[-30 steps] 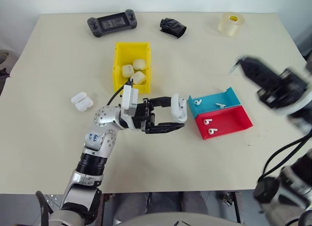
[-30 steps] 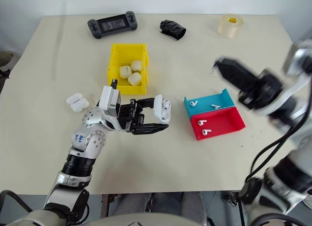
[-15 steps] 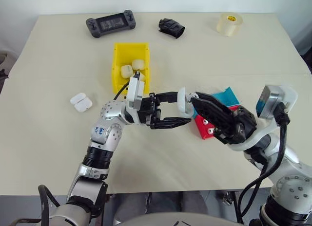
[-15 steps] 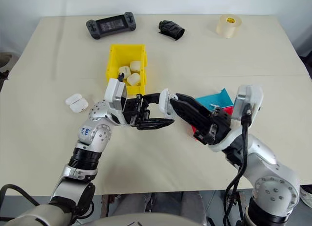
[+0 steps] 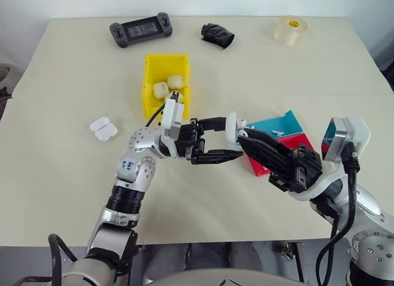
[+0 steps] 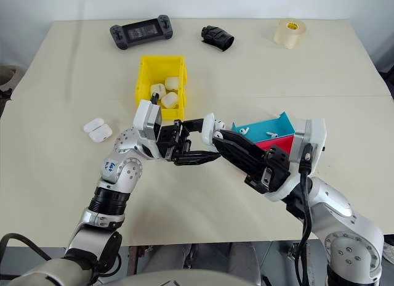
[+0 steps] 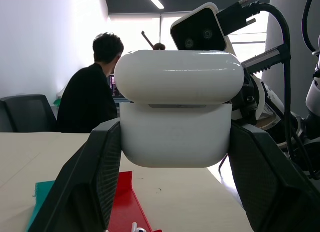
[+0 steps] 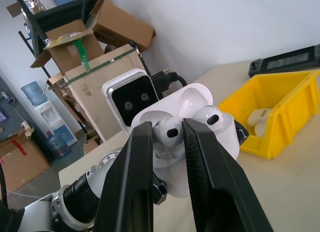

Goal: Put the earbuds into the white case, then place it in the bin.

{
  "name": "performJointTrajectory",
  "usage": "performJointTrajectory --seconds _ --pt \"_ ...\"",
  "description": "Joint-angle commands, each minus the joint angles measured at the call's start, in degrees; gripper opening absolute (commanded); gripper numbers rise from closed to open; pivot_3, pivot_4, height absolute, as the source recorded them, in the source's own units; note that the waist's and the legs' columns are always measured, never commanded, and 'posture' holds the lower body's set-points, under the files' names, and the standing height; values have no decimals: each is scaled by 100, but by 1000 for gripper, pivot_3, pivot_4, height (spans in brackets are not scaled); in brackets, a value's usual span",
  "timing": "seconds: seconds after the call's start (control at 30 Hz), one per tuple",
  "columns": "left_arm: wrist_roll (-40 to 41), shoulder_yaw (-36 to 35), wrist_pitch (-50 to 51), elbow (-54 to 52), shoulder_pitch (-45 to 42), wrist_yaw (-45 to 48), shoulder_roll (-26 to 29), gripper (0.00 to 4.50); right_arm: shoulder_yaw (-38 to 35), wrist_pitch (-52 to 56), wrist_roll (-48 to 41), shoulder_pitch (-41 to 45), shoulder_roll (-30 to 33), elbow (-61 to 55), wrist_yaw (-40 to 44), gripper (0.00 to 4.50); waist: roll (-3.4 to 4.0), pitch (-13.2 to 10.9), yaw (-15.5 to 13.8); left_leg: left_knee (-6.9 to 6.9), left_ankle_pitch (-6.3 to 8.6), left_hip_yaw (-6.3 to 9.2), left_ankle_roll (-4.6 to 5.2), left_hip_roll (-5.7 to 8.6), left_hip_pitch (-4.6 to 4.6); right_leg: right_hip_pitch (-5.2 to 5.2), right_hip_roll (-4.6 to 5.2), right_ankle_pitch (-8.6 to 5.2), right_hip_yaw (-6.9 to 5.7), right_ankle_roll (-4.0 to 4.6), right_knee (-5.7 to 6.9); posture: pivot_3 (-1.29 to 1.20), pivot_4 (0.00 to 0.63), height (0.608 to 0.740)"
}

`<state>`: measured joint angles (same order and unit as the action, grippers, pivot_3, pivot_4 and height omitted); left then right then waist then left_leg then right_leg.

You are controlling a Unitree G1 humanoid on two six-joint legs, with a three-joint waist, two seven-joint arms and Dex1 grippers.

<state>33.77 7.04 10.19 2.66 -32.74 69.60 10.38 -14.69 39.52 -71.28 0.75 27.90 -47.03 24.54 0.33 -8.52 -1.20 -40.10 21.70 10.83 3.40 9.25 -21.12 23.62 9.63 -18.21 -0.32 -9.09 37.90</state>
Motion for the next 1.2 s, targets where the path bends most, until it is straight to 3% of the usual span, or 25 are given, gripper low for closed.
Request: performJointTrajectory --seconds 0.03,0.1,0.3,0.47,0.53,0.63,0.73,0.97,1.2 --pt "86 -32 -31 -207 -69 7 -42 2795 105 -72 50 -90 216 20 92 495 0 0 -4 0 0 0 0 0 0 -1 0 0 0 0 -2 0 150 740" --pt "81 -34 -37 -220 -51 8 -37 2795 136 -34 -53 -76 352 81 25 495 0 0 -5 0 0 0 0 0 0 -1 0 0 -1 0 -2 0 150 740" --pt "58 -17 -56 -258 11 -8 -48 2795 103 -104 -169 5 629 148 6 2473 0 0 -9 0 0 0 0 -1 0 -2 0 0 -3 0 -5 0 150 740" --pt "-321 120 -82 -182 -34 66 309 2795 -607 -214 -46 -255 1277 327 429 4131 -1 0 -26 -2 1 5 1 1 -1 -6 0 0 -3 0 -6 0 150 740" --pt "-808 332 -276 -50 -113 120 617 2795 -954 -231 138 -470 1599 467 741 4131 -1 0 -18 -1 1 1 2 1 -1 -7 0 0 -4 0 -10 0 150 740" --pt "-1571 670 -412 85 -332 -4 1016 2795 -1198 -274 551 -759 2021 557 1299 3516 -1 0 -24 1 1 -1 2 -1 -1 -8 0 0 -8 0 -11 0 150 740" --pt "-1986 876 -291 11 -525 -208 1162 2795 -1158 -366 706 -755 2104 553 1485 2482 -1 0 -22 -1 1 -1 3 -1 -1 -11 0 1 -9 -1 -15 0 150 740" --pt "-2779 1404 491 -478 -905 -604 1324 2795 74 -330 1156 71 1832 180 1143 141 -2 -1 -7 1 1 0 3 -6 -3 -6 1 1 -13 -1 -12 0 150 740" --pt "-2999 1624 853 -791 -1024 -697 1290 2795 1350 -218 2165 754 1486 407 867 28 -3 -1 -19 -1 1 11 3 0 -6 -5 1 1 -13 -2 -9 0 150 740"
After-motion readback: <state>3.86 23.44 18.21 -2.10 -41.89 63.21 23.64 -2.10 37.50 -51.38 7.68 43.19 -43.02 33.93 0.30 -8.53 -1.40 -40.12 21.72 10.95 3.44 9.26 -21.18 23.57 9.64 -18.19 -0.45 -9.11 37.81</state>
